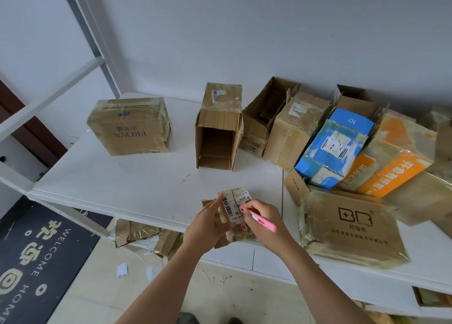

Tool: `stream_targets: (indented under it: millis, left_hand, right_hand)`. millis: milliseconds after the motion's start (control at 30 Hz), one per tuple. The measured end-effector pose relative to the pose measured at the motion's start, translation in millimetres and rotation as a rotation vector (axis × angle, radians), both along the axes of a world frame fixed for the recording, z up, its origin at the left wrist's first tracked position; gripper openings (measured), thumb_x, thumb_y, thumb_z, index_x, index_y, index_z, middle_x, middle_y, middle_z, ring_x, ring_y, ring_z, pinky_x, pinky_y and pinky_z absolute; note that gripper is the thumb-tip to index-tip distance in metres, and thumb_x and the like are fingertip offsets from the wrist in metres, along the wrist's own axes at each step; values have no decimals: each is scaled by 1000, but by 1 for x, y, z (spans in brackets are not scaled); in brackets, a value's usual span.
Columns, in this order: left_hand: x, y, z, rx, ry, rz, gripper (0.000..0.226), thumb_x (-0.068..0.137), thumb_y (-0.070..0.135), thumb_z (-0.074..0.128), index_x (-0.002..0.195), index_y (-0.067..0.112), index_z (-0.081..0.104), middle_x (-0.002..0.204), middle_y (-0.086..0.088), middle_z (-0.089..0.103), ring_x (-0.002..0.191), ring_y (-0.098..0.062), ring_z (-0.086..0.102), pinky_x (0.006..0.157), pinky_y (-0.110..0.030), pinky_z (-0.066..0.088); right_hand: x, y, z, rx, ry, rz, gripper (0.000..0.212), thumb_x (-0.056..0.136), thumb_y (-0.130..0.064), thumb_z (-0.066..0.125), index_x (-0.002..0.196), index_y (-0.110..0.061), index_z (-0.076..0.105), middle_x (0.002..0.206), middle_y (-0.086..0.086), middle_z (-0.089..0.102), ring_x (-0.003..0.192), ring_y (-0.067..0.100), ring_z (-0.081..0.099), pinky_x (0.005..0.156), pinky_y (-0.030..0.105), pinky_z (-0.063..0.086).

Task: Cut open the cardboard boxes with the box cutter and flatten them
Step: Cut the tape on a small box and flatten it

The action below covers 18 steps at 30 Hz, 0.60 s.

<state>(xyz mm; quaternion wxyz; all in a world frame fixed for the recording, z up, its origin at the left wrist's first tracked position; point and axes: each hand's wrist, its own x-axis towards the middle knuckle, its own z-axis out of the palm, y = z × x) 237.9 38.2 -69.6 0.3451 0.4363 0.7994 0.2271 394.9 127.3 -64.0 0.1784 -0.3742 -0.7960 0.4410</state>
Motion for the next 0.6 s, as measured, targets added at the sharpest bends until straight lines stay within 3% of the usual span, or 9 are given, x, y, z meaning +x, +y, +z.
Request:
stream_targets:
  millis: [233,600]
  left_hand:
    - [0,1,0,5,-6,-3,85,90,31,68,155,35,13,137,4,57,118,-19,59,90,-46,56]
    - [0,1,0,9,-11,-2,87,89,30,70,155,37,14,134,5,59,113,-17,62,85,-46,57]
  right_hand:
    - [13,-11,3,-26,1,8,17,101,-17,54,110,-7,64,111,2,67,96,7,64,70,14,52]
    - [33,-23,3,-79,60,-25,12,99,-12,57,106,-8,67,105,-5,70,94,-3,64,73,12,49]
